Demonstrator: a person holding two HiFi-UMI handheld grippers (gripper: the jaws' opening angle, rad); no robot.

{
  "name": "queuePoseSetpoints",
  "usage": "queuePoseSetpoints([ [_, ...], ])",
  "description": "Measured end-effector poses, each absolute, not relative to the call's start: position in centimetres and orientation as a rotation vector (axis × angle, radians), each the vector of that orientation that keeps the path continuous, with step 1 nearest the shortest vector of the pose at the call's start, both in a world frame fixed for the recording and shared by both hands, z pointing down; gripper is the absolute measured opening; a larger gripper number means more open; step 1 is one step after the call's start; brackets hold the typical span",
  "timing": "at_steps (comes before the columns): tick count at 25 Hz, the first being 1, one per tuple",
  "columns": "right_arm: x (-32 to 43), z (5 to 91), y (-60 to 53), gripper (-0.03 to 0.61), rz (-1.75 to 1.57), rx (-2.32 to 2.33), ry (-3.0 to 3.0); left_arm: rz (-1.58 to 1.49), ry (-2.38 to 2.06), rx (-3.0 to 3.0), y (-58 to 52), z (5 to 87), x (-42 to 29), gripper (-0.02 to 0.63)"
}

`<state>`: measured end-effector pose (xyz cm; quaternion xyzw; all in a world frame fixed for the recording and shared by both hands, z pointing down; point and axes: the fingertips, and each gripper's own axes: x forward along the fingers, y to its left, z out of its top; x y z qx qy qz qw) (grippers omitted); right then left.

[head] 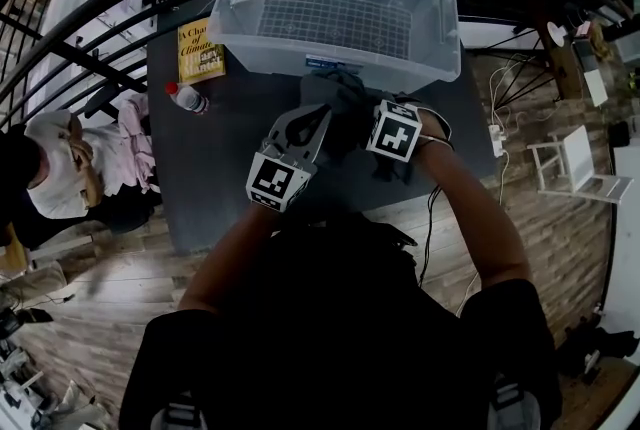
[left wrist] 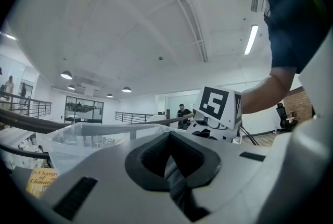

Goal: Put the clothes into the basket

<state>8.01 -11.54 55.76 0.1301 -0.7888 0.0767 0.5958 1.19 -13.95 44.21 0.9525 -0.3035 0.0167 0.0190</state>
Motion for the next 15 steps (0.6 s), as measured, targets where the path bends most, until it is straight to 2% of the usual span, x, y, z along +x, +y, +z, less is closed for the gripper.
queuePoseSetpoints([
  [15,9.0,50.1,-13.3,0.351,0.075,0.328,-1.822,0.034,-0.968,3.012,-15.5,39.1,2.6,0.003],
])
